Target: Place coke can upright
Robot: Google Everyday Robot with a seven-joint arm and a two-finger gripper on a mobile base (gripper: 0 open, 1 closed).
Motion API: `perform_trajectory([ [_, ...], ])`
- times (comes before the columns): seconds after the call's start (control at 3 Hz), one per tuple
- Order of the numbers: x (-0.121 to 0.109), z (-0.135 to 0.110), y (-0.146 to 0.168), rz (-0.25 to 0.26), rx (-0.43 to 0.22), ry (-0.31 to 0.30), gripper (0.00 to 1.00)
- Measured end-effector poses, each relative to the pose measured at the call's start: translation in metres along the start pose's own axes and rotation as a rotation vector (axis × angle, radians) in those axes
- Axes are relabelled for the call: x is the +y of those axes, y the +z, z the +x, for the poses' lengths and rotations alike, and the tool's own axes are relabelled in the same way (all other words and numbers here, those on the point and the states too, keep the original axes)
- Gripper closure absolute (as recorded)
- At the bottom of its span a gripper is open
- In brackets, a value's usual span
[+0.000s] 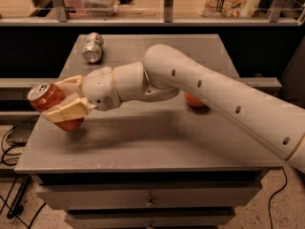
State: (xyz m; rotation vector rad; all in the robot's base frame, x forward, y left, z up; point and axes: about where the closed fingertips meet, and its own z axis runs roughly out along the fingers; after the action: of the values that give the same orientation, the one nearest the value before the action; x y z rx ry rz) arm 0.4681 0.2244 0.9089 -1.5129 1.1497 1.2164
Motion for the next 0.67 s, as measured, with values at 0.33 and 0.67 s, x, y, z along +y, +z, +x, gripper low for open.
perform_trajectory([
  [0.33,0.0009,0.0078,0.0026,0.019,0.038,-0.002,1.00],
  [0.67,0.0018,0.0140,0.0044,0.039,0.098,-0.010,1.00],
])
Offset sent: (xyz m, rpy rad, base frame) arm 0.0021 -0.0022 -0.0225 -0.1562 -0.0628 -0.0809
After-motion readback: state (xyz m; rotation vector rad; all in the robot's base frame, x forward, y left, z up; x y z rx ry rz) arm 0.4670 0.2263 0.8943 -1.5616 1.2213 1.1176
